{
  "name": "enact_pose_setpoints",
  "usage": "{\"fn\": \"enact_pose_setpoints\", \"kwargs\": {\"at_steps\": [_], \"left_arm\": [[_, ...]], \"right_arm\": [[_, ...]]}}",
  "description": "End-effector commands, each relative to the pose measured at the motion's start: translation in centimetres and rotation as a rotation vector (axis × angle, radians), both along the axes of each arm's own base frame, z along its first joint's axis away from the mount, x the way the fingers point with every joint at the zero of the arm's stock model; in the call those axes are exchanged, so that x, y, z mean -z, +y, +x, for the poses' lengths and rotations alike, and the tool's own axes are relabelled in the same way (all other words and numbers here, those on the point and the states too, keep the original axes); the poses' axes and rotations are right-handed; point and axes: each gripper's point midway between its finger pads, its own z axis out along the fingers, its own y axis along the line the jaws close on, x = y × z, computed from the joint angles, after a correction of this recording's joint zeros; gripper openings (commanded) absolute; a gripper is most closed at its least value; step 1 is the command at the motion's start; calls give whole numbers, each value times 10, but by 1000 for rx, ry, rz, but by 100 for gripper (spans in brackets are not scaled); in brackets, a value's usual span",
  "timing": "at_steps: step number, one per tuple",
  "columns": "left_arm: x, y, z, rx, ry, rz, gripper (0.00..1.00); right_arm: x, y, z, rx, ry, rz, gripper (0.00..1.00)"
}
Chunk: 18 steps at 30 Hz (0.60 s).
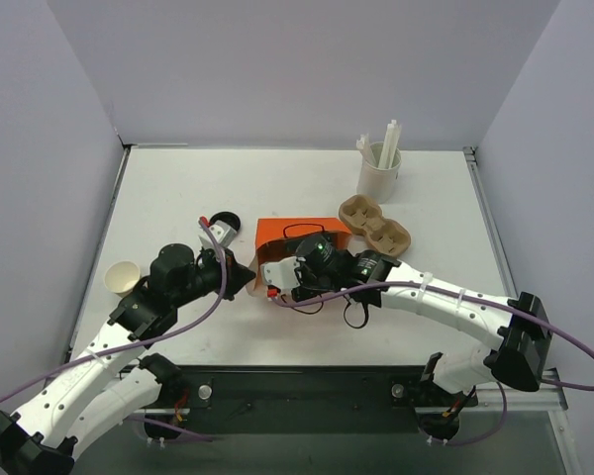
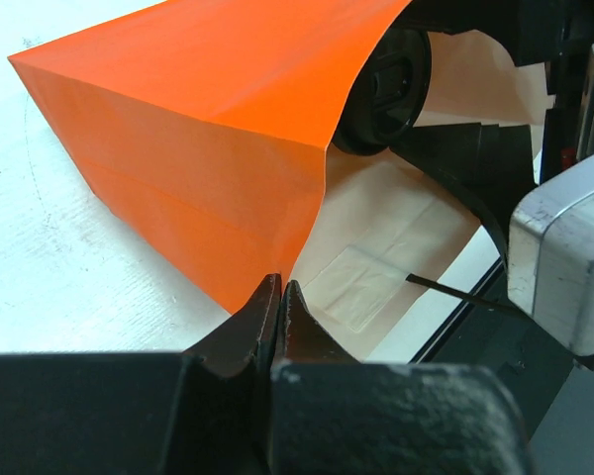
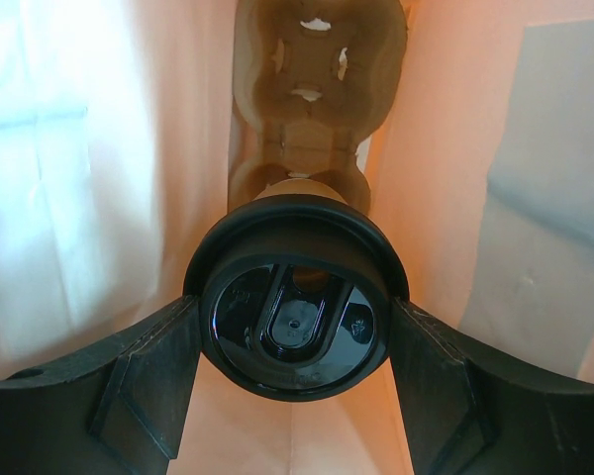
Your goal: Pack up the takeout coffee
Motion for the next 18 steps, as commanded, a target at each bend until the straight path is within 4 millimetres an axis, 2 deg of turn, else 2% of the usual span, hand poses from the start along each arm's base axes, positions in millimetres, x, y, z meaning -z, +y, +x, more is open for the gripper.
{"fn": "enact_pose_setpoints", "kwargs": {"at_steps": [1,8,10,16,18], "left_arm": [[-21,-5,1,35,-60,-16,0],[-23,-1,-1,27,-53,-28,0],[-22,-1,-2,30,-46,-27,0],[-32,-2,-4,68,-40,-48,0],[-30,-1,-6,81,-20,-42,0]], "right_arm": [[-23,2,14,-26,-71,-19,43],[-31,10,15,-55,-55,15,43],[-43,18,9,-84,-40,64,43],[-47,15,6,-96,-42,62,43],[-50,14,4,-109,-40,53,43]]}}
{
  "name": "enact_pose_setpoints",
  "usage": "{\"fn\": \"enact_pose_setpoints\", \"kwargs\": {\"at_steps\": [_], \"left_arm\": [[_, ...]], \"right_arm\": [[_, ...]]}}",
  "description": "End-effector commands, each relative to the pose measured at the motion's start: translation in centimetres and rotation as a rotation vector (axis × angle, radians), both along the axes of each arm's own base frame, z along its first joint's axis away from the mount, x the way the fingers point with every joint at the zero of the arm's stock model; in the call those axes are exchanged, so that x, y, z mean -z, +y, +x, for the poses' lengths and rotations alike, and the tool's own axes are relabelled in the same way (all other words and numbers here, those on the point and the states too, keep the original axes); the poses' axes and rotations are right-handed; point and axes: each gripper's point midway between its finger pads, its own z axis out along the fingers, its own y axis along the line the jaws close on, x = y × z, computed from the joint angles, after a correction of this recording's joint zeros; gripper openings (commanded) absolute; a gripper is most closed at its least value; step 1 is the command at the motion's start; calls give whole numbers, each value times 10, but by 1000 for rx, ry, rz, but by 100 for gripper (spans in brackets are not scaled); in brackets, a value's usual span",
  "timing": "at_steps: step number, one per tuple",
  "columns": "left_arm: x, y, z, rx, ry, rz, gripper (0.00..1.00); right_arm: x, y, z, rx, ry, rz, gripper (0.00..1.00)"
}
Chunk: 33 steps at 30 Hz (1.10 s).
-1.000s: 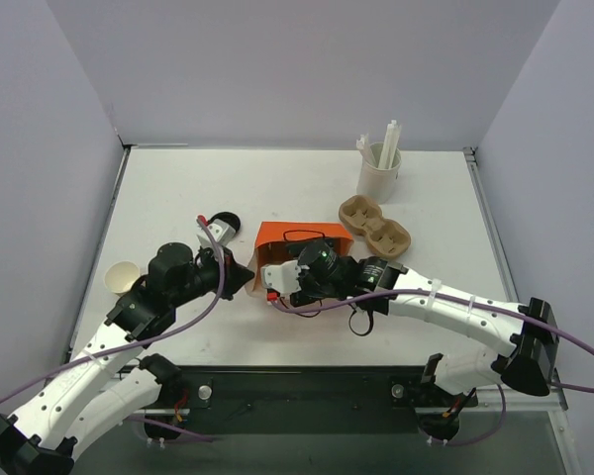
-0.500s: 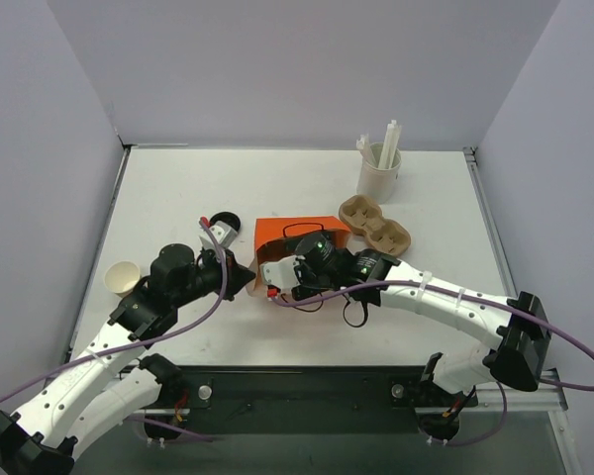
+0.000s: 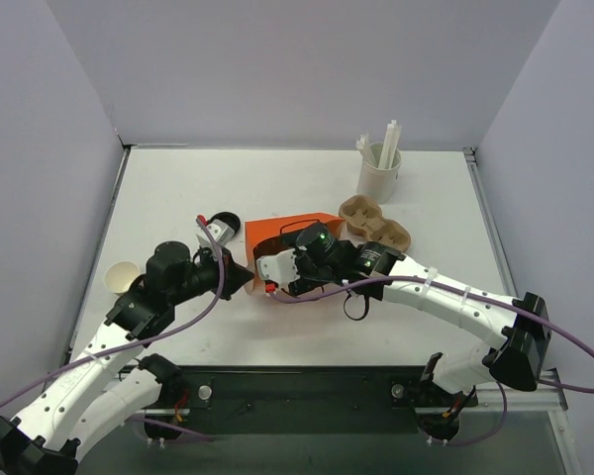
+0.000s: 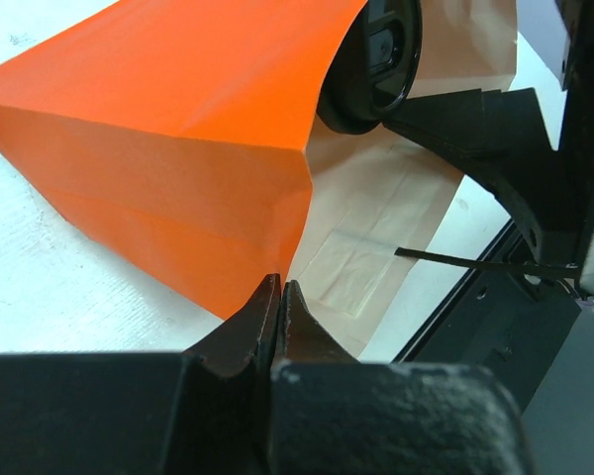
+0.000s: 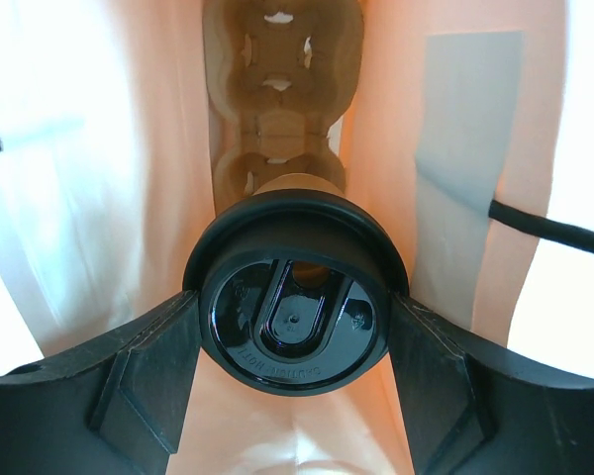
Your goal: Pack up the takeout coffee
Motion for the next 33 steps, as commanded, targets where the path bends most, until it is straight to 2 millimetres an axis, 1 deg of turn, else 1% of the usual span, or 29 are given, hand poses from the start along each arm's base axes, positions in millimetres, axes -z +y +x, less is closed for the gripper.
{"fn": "enact_pose_setpoints", "kwargs": {"at_steps": [1,2,4,6,10,14,16,19,23,25,26,28,31,32,33], "left_arm": [[-29,-5,-5,77,-34,-39,0],[-28,-5,-7,90,-23,-39,0],[-32,-8,-14,143,-19,-60,0],[-34,-9,-17,168,-13,-71,0],[-38,-14,-30,257,0,-102,0],[-29,-16,-35,290,30,-98,0],[-29,-16,-37,297,31,-100,0],[-28,-17,-38,304,32,-102,0],[-28,-17,-39,309,32,-101,0],[-28,-17,-39,311,30,-96,0],[-28,-17,-40,312,28,-95,0],[-29,-17,-41,318,27,-91,0],[-31,-18,-42,324,24,-90,0],[-31,-18,-43,324,22,-89,0],[-32,-18,-42,324,19,-86,0]], "right_arm": [[-24,-1,-5,-36,-15,21,43],[-28,-1,-9,-48,-2,22,43],[-31,2,-15,-65,6,23,43],[-27,0,-20,-74,23,3,43],[-15,0,-24,-78,43,-14,43],[-11,14,-16,-88,12,5,43],[-17,19,-11,-87,-4,11,43],[-18,23,-6,-100,-19,1,43],[-16,19,0,-103,-45,-35,43],[-22,20,0,-105,-56,-31,43],[-29,22,1,-107,-69,-16,43],[-33,23,2,-108,-73,-8,43],[-28,19,8,-102,-82,-26,42],[-20,17,8,-102,-72,-39,42],[-18,16,9,-103,-70,-42,42]]}}
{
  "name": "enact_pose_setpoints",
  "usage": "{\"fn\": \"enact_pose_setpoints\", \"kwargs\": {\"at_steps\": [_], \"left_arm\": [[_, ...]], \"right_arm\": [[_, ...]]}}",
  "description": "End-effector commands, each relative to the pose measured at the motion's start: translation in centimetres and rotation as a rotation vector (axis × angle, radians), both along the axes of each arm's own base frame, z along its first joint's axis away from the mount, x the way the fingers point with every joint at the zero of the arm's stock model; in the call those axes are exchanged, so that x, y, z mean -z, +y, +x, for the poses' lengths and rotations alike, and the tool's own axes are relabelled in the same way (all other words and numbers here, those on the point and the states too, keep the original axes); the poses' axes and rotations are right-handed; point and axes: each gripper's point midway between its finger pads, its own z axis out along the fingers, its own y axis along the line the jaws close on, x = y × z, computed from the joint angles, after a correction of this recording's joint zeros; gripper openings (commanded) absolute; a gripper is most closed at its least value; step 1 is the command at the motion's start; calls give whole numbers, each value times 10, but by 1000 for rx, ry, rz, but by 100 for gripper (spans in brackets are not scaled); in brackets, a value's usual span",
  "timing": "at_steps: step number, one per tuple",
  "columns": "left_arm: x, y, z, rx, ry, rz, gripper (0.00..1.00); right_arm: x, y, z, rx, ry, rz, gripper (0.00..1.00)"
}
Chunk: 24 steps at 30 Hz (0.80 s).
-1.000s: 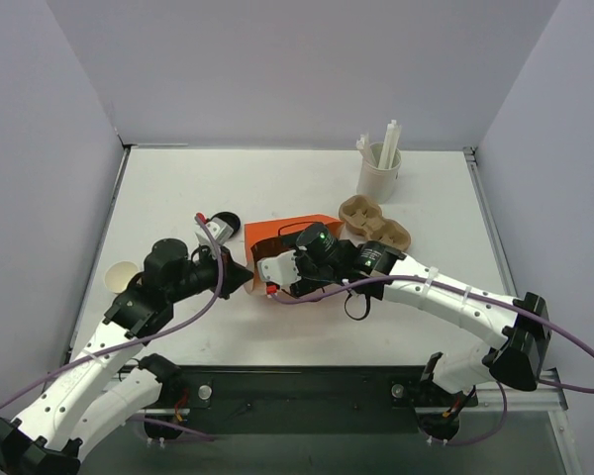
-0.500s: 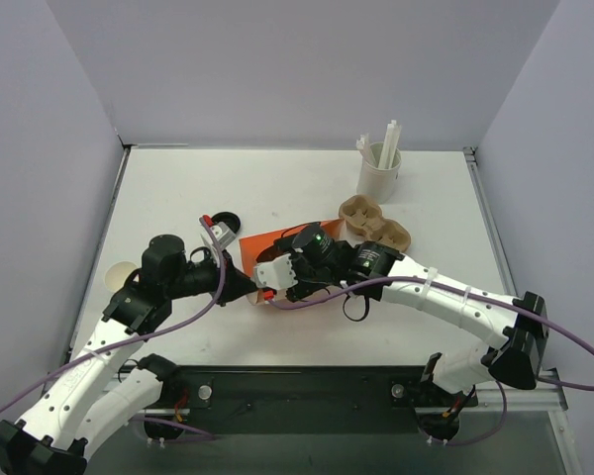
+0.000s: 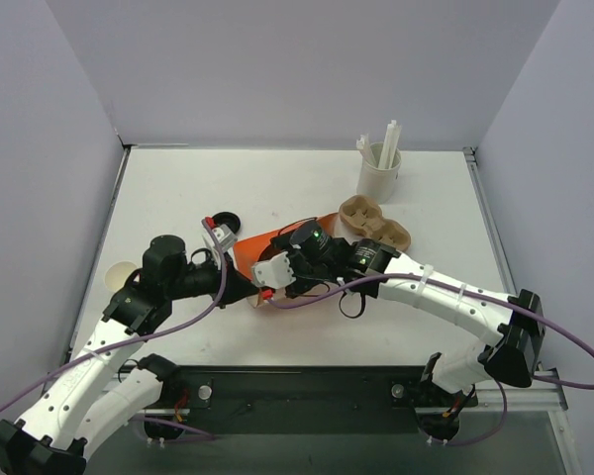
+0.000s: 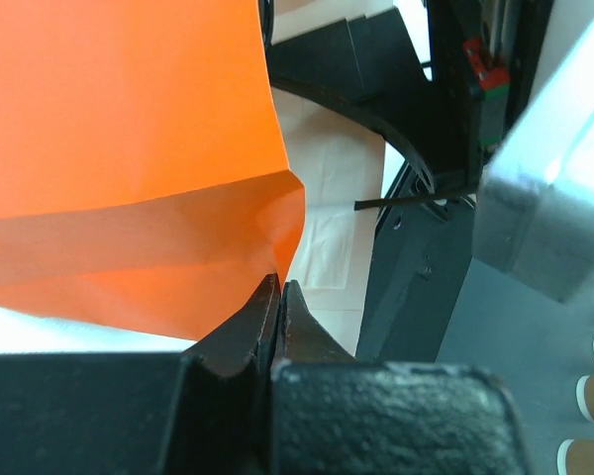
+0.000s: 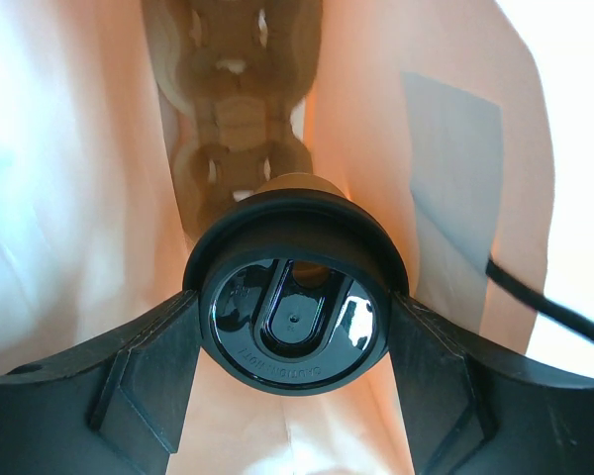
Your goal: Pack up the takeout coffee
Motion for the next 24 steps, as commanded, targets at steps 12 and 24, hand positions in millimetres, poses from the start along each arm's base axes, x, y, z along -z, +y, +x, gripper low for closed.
{"fn": "enact_pose_setpoints", "kwargs": {"at_steps": [12,24], "left_arm": [[-32,-4,5,-4,-89,-21,0],[-39,20,37,-246,-117,47,0]], "right_arm": [[6,-8,7,7,-27,-11,41],[-13,11,-51,52,14,13,41]]}}
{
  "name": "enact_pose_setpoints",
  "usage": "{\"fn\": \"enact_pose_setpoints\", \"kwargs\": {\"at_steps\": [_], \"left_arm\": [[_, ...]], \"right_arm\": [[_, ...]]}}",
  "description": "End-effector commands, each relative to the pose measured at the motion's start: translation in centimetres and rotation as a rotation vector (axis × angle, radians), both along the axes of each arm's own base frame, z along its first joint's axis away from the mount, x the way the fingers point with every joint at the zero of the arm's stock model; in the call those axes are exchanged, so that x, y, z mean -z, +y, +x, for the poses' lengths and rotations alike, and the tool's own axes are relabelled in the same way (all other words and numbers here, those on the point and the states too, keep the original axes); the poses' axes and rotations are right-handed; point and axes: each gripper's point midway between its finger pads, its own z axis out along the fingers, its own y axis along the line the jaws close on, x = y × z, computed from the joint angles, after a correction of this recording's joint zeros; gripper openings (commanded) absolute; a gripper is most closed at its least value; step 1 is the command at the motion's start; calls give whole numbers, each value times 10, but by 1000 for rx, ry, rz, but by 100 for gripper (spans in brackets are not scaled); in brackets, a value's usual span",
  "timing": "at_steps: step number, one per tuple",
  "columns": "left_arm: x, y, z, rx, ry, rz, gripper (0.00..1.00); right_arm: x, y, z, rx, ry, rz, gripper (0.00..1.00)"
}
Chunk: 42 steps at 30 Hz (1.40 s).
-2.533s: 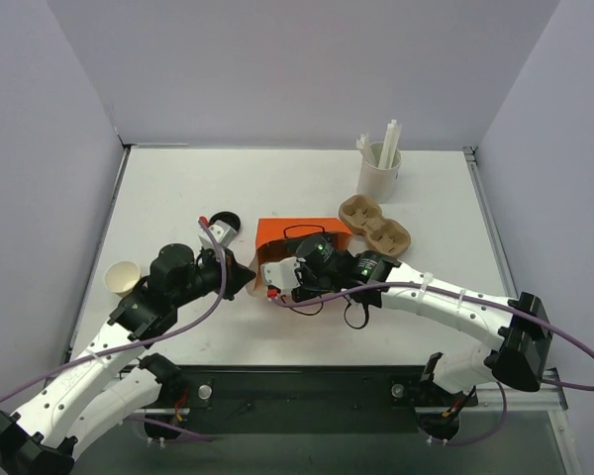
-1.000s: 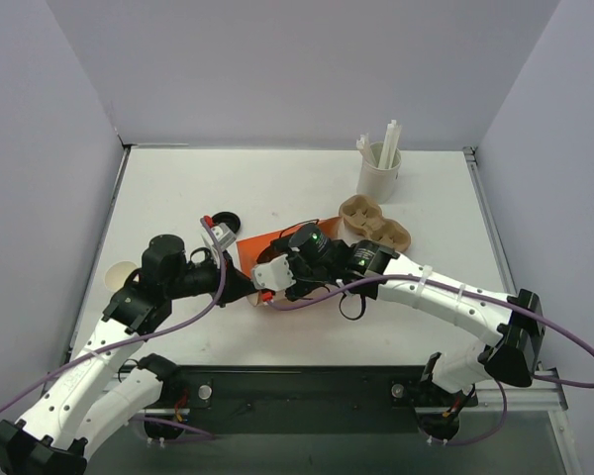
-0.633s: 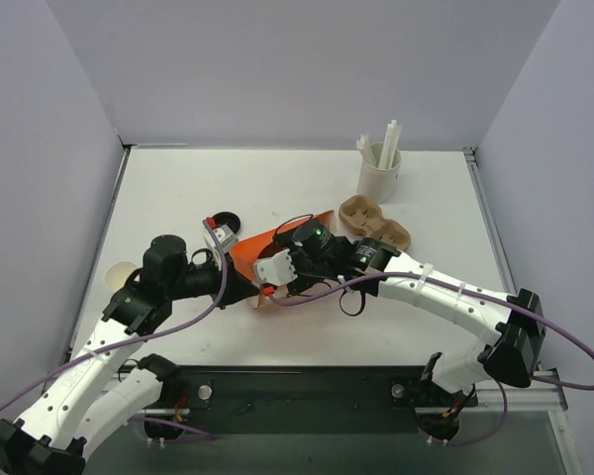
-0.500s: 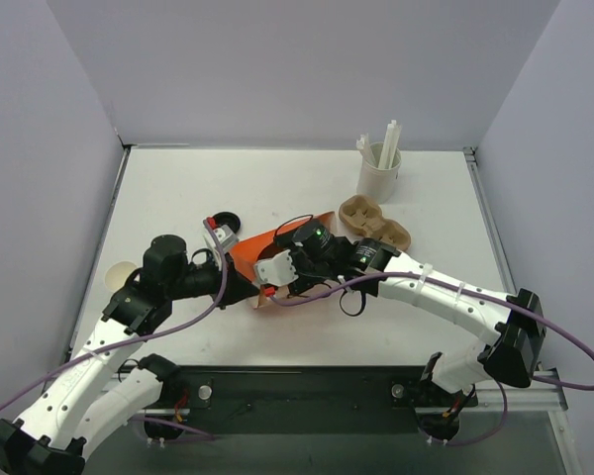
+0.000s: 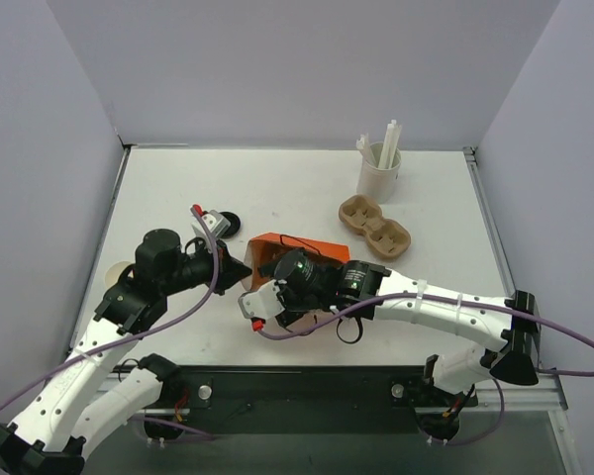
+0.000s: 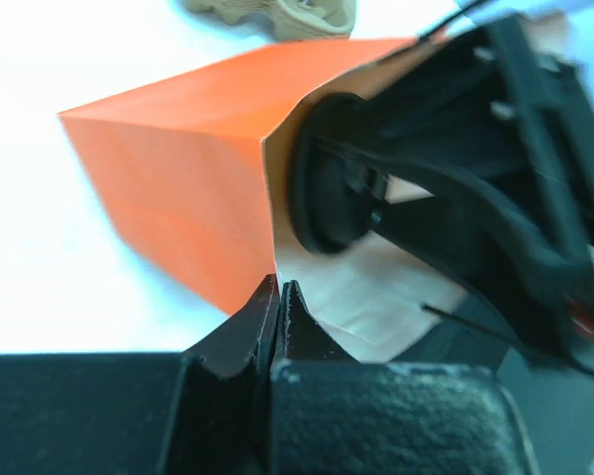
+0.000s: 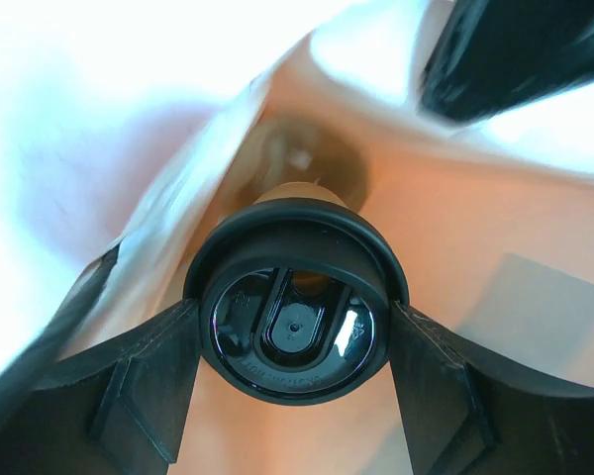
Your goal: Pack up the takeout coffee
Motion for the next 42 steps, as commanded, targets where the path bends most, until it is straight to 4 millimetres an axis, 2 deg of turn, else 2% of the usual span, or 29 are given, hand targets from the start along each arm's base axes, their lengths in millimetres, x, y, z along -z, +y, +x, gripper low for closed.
{"fn": "enact_pose_setpoints", "kwargs": {"at_steps": [1,5,13,23,29,35,42], "left_arm": [[-12,8,8,-62,-49,8,0],[-2,9,2,-20,-67,37,0],[-2,1,-5,43,-81,4,0],[-1,-8,-7,103,-79,-10,0],[-5,-12,-11,134,-85,-27,0],[-8,-16,-15,172,-125,-58,0],[1,-16,-17,187,-139,-48,0]], "right_arm": [[-23,-3,-7,99,-19,45,41],[-21,-6,-6,118,-24,42,40],[-17,-23,8,191,-31,42,39],[-13,-40,25,171,-45,25,39],[-4,-49,31,182,-26,21,39],[5,-47,30,155,-4,10,38],[9,-47,32,158,16,12,39]]}}
